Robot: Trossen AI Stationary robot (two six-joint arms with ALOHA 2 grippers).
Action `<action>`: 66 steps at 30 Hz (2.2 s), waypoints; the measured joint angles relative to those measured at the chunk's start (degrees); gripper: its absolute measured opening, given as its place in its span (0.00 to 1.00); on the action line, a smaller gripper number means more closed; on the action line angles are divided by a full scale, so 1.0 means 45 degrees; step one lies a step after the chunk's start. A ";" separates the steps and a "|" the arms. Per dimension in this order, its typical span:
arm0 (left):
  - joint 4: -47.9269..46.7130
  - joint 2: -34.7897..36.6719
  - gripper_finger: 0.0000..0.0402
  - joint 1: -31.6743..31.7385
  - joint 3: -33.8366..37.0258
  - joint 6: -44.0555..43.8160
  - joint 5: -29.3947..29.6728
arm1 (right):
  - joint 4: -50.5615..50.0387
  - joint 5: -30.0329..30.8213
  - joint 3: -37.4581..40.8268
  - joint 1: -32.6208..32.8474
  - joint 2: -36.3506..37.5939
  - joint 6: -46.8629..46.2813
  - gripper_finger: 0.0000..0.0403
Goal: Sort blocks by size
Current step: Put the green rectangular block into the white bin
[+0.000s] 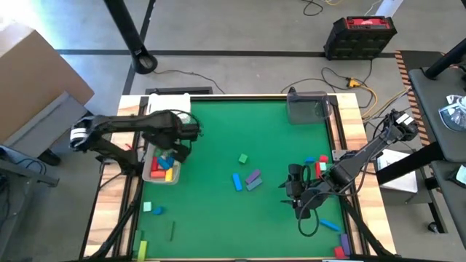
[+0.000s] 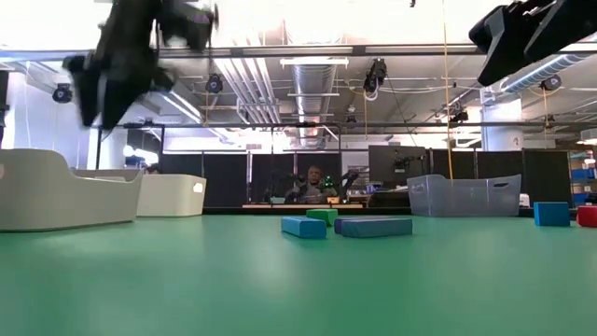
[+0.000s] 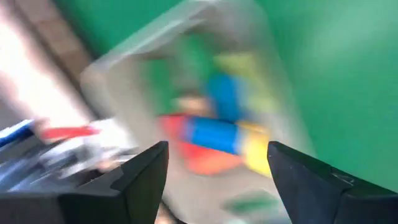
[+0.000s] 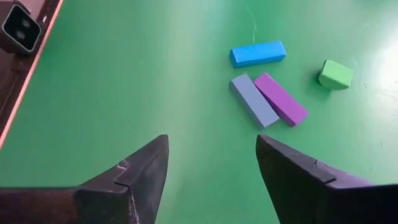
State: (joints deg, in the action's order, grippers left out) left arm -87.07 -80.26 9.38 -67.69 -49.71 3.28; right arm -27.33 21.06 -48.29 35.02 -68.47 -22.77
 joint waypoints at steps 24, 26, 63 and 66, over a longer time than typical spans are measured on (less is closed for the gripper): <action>0.5392 -0.3285 0.64 -1.1985 -0.2747 -0.8794 -0.1127 | 0.1666 0.2021 0.0685 0.0833 0.0005 0.1121 0.54; 0.5379 -0.3879 0.64 -1.2226 -0.2900 -0.9568 -0.2126 | 0.1689 0.2025 0.0684 0.0833 0.0003 0.1240 0.54; 0.9472 -0.5657 0.59 -1.2273 0.1507 -1.2692 -0.5962 | 0.1757 0.1948 0.0786 0.0831 0.0003 0.1496 0.55; 0.9890 -0.5642 0.50 -1.2217 0.1745 -1.2813 -0.5951 | 0.1757 0.1944 0.0786 0.0828 0.0005 0.1493 0.54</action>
State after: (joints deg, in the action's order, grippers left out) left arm -42.57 -105.65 -45.59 -59.84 -107.37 -23.50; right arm -19.42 29.81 -44.75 38.74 -68.45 -16.05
